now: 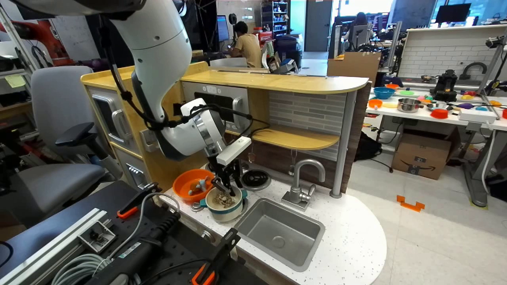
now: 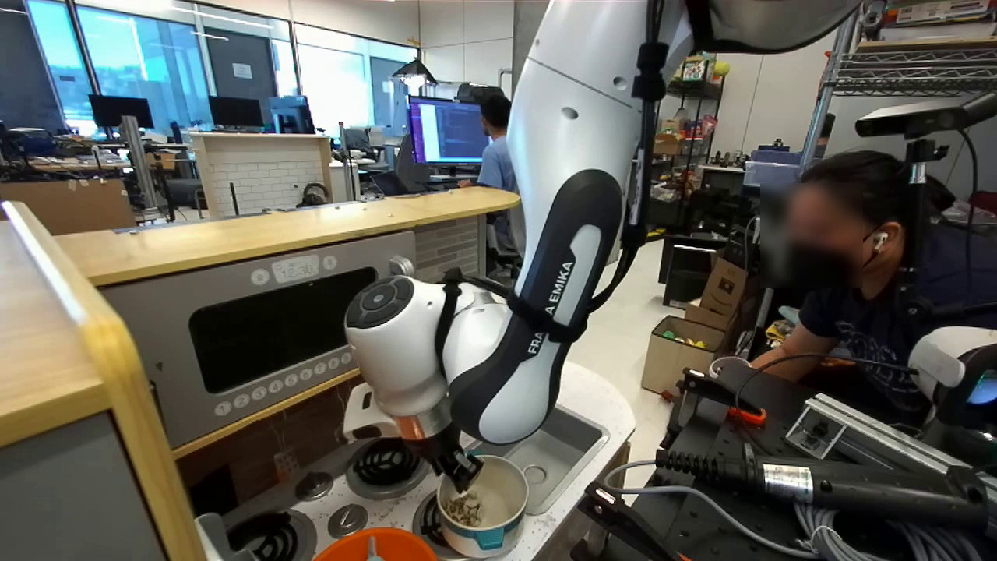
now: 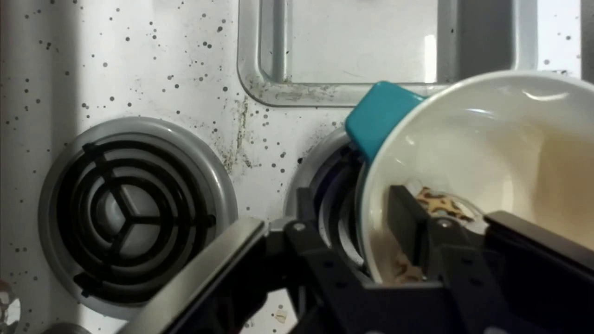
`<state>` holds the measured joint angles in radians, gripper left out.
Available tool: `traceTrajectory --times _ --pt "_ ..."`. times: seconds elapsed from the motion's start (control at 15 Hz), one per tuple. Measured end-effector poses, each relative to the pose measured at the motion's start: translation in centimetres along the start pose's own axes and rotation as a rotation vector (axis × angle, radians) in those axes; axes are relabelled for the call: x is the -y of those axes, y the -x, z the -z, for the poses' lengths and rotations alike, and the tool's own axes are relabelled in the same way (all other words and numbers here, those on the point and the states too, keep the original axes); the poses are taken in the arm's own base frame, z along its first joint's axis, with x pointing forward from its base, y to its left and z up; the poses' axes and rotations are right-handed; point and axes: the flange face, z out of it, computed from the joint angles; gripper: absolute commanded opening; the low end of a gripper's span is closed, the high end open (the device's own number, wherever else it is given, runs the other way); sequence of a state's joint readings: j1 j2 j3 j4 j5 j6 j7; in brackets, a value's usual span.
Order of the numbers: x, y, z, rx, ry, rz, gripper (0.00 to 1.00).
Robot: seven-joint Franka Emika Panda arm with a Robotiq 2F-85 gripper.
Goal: Twist the pot on the stove to the left
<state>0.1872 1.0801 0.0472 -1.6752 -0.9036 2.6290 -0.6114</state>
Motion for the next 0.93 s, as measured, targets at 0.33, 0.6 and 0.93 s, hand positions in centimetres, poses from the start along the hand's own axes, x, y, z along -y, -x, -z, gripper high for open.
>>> traceTrajectory --times 0.33,0.6,0.93 --pt "-0.6 -0.4 0.4 -0.003 0.016 -0.079 1.00" --pt "-1.4 0.1 1.8 -0.010 0.030 -0.184 1.00" --pt "-0.8 2.7 2.8 0.035 -0.008 -0.363 1.00"
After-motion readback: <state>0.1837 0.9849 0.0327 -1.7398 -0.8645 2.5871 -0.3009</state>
